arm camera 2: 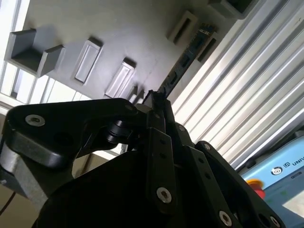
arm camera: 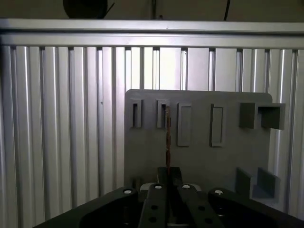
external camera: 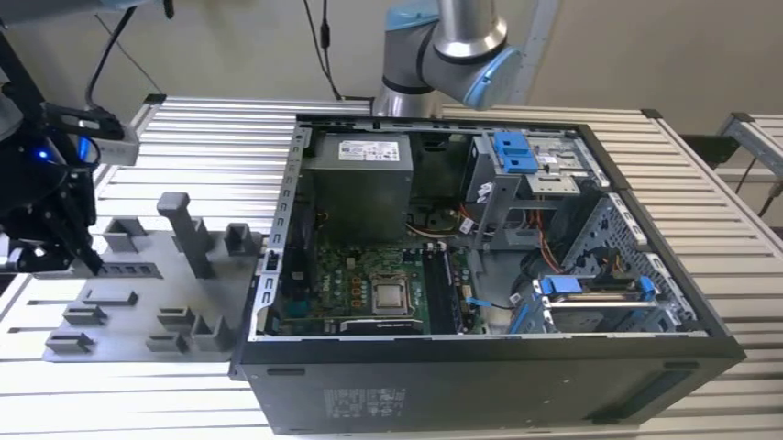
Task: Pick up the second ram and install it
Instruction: 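Pick up the second ram and move it above second insertion slot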
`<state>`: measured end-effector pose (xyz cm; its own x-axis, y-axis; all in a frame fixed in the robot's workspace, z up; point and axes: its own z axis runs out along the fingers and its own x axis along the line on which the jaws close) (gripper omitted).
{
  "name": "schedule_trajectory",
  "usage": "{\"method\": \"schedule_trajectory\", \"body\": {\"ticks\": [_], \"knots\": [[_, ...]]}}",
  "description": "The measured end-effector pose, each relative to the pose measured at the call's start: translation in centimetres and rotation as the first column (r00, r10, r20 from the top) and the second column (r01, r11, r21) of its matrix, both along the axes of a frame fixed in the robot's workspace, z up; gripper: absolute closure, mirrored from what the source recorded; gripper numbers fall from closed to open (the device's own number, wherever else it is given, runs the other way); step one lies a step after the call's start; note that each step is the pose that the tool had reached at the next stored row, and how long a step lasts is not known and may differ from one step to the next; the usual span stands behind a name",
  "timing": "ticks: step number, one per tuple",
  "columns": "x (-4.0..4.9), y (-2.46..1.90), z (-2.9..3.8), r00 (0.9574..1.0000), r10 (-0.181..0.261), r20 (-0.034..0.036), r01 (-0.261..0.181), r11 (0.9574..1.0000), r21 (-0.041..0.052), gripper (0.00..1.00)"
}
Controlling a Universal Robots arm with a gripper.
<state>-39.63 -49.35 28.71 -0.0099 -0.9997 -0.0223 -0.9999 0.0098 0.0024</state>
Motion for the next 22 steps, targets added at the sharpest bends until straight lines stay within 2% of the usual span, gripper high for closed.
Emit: {"method": "schedule_trajectory", "body": {"ticks": [12, 22], "knots": [[0.00, 0.00, 1.78, 1.0000, 0.000, 0.0000, 0.000, 1.0000, 0.0001, 0.86], [-0.01, 0.00, 2.76, 1.0000, 0.000, 0.0001, 0.000, 1.0000, 0.0001, 0.86]]}}
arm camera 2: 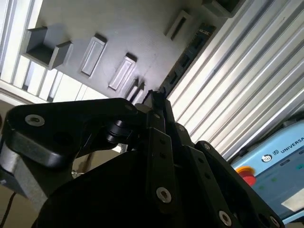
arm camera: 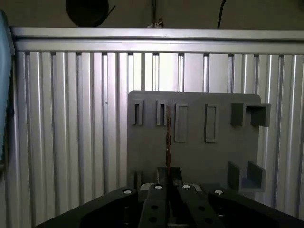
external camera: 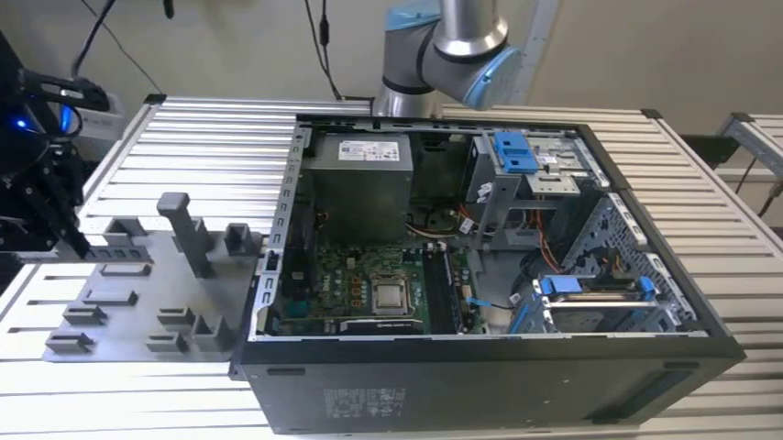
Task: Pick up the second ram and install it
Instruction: 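Pick up the second ram and move it above second insertion slot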
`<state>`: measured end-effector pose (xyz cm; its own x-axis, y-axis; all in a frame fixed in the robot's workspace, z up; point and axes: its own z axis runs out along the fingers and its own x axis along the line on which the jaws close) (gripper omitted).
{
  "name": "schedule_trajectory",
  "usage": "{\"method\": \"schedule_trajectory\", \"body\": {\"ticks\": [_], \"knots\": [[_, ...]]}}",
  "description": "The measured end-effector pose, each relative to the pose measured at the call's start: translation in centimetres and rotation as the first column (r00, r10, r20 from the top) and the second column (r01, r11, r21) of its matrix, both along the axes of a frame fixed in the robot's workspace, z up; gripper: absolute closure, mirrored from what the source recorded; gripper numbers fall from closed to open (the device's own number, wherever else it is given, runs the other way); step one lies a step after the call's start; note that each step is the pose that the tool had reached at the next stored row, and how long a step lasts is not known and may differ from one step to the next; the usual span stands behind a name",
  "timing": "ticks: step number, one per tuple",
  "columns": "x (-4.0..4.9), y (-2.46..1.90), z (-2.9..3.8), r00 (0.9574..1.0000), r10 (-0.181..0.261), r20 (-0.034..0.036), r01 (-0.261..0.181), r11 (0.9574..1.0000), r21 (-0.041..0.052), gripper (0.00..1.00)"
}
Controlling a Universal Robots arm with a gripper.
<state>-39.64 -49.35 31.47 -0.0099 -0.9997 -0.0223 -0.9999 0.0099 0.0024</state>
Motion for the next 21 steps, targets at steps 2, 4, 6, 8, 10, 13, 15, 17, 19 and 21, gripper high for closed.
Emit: {"method": "schedule_trajectory", "body": {"ticks": [2, 4, 6, 8, 10, 13, 15, 17, 19, 21], "knots": [[0.00, 0.00, 0.29, 1.0000, 0.000, 0.0000, 0.000, 1.0000, 0.0000, 0.86], [0.00, 0.00, 0.65, 1.0000, 0.000, 0.0000, 0.000, 1.0000, 0.0000, 0.86], [0.00, 0.00, 0.96, 1.0000, 0.000, 0.0000, 0.000, 1.0000, 0.0000, 0.86], [0.00, 0.00, 1.25, 1.0000, 0.000, -0.0001, 0.000, 1.0000, -0.0001, 0.86], [0.00, 0.00, 1.53, 1.0000, 0.000, 0.0001, 0.000, 1.0000, 0.0000, 0.86], [0.00, 0.00, 1.98, 1.0000, 0.000, 0.0000, 0.000, 1.0000, 0.0000, 0.86], [0.00, 0.00, 2.29, 1.0000, 0.000, -0.0001, 0.000, 1.0000, -0.0001, 0.86], [0.00, 0.00, 2.61, 1.0000, 0.000, -0.0001, 0.000, 1.0000, -0.0001, 0.86], [0.00, 0.00, 2.92, 1.0000, 0.000, 0.0000, 0.000, 1.0000, 0.0000, 0.86], [0.00, 0.00, 3.19, 1.0000, 0.000, 0.0000, 0.000, 1.0000, 0.0000, 0.86]]}}
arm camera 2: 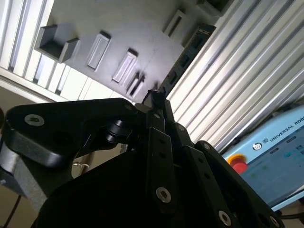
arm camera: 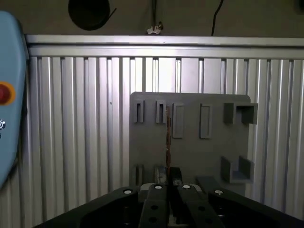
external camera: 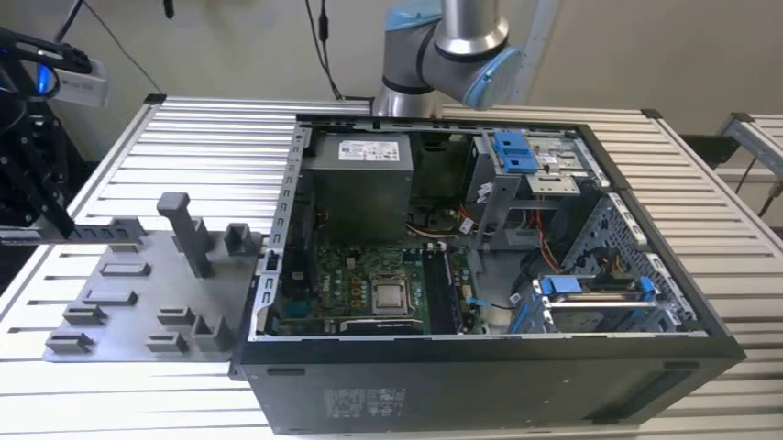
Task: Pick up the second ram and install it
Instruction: 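Pick up the second ram and move it above second insertion slot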
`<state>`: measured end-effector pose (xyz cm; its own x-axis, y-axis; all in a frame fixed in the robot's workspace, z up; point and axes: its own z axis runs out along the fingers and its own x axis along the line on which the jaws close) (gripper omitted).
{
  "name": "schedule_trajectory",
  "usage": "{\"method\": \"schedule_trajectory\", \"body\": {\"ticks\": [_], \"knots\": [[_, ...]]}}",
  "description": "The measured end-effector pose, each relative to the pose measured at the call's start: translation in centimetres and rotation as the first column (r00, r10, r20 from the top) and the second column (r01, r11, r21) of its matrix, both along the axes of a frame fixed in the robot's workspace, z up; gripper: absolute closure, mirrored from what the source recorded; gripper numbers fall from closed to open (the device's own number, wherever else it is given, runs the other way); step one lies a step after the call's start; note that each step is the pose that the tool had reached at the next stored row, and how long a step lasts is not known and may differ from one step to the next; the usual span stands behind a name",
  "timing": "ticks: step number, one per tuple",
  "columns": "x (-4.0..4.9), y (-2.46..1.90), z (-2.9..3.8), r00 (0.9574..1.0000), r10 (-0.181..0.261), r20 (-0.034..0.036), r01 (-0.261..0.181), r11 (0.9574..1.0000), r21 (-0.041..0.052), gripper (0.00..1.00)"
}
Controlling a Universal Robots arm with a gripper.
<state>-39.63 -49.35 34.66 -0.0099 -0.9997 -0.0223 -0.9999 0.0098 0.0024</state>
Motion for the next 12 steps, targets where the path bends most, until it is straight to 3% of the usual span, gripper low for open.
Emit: {"method": "schedule_trajectory", "body": {"ticks": [12], "knots": [[0.00, 0.00, 1.90, 1.0000, 0.000, 0.0000, 0.000, 1.0000, 0.0000, 0.86]]}}
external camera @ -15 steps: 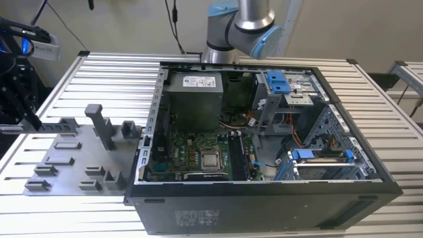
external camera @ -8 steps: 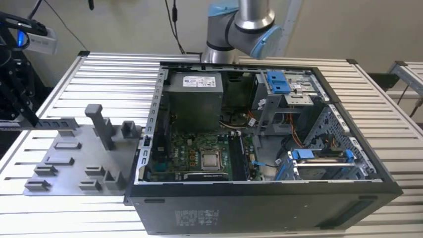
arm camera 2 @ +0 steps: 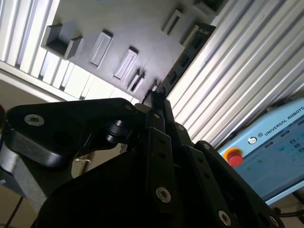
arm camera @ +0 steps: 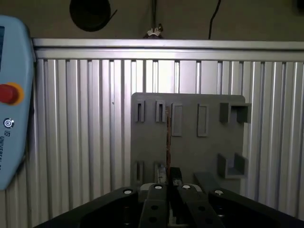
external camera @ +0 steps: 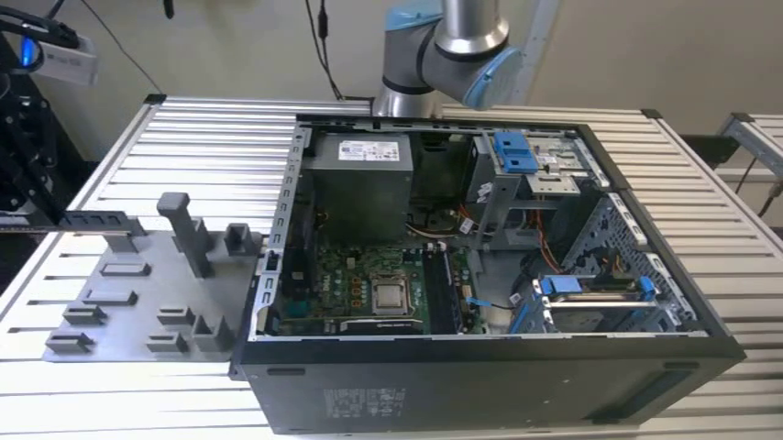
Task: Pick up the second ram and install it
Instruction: 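Pick up the second ram and move it above second insertion slot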
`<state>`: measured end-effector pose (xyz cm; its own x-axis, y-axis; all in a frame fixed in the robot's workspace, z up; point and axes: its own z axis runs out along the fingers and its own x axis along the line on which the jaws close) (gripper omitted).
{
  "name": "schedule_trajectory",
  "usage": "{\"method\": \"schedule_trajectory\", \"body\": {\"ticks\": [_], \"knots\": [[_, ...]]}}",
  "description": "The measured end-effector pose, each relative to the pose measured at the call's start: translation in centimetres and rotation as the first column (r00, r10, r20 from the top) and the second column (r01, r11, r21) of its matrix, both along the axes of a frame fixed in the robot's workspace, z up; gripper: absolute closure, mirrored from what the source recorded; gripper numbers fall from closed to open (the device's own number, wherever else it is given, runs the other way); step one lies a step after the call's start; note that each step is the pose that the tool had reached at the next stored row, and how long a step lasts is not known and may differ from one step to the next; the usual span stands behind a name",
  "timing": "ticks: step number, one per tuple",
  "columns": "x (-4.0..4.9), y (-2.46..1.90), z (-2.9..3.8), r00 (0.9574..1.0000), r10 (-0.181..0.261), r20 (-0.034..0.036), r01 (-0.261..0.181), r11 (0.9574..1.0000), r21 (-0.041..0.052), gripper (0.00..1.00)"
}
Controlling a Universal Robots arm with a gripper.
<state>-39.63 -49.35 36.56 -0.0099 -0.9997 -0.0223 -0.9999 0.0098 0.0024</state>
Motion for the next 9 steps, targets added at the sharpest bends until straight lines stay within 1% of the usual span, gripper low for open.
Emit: {"method": "schedule_trajectory", "body": {"ticks": [9], "knots": [[0.00, 0.00, 1.75, 1.0000, 0.000, 0.0001, 0.000, 1.0000, 0.0001, 0.86]]}}
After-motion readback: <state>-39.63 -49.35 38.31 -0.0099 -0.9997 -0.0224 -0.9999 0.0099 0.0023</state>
